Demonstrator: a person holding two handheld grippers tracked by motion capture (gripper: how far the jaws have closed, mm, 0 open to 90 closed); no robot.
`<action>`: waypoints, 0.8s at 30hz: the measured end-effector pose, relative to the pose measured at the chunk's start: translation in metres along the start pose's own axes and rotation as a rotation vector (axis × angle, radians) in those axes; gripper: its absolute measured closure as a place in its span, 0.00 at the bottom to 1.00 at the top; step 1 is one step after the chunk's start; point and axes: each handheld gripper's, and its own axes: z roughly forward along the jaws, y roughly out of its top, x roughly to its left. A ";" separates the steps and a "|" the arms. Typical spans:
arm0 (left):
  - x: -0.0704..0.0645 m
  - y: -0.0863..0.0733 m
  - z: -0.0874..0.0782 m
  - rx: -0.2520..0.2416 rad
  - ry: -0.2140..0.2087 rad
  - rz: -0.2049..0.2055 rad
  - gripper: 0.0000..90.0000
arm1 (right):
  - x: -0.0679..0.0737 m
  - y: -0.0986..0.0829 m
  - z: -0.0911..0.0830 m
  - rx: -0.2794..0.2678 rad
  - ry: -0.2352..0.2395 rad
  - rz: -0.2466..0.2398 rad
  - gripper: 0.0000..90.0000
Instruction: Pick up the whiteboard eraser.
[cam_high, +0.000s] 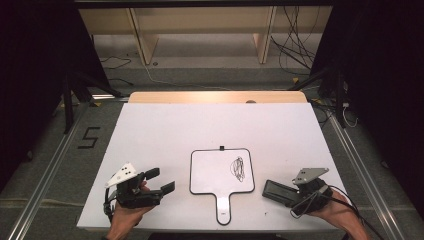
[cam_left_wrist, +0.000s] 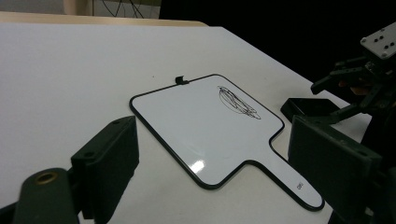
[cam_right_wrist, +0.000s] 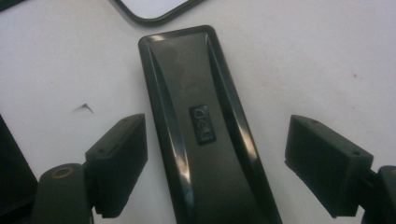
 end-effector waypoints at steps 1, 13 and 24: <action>0.000 0.000 0.000 0.000 0.000 -0.002 0.17 | 0.000 0.001 0.001 0.007 -0.004 -0.005 0.25; 0.001 0.000 0.000 0.001 0.000 -0.004 0.17 | 0.002 0.009 0.011 0.083 0.021 -0.054 0.31; 0.001 0.000 0.000 0.001 0.000 -0.003 0.17 | 0.002 0.011 0.016 0.122 0.010 -0.085 0.36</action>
